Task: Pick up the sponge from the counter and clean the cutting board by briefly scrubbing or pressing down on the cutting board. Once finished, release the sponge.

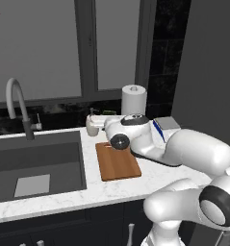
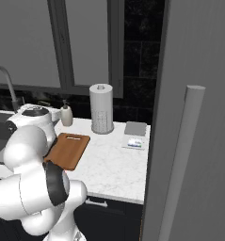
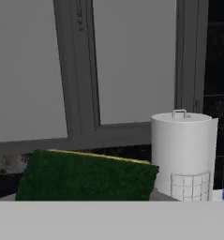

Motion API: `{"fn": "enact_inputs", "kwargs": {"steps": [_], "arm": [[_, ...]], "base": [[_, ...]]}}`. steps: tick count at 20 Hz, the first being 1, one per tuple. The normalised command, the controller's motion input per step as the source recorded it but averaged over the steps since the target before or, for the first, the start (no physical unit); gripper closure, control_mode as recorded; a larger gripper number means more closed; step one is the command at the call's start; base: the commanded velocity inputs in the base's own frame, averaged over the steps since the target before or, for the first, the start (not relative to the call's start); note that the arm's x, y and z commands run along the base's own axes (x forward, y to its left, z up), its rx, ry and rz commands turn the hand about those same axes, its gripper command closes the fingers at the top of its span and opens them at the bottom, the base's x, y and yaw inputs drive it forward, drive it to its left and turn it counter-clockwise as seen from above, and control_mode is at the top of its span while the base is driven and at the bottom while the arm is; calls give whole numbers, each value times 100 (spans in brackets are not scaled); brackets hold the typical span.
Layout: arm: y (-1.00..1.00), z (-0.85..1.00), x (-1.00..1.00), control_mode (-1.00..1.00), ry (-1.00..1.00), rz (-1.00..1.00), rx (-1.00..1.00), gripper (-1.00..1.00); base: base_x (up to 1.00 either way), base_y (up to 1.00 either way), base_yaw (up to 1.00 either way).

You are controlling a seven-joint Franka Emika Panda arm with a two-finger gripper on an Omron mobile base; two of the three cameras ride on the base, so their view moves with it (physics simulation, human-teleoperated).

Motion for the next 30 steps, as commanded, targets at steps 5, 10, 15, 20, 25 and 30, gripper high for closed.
{"fn": "enact_inputs", "kwargs": {"steps": [5, 10, 15, 20, 25, 30], "arm": [[-33, 100, -15, -100, 37, -18, 52, 100], [-75, 28, -4, -100, 72, -4, 7, 100], [-71, 29, -2, -100, 70, -2, 0, 100], [-45, -45, -37, -100, 11, -8, 3, 100], [-46, -95, -50, -100, -26, -8, 0, 100], [-61, -100, -13, -100, -8, -10, 2, 100]], "base": [[0, 0, 0], [0, 0, 0], [0, 0, 0], [0, 0, 0], [0, 0, 0], [0, 0, 0]]}}
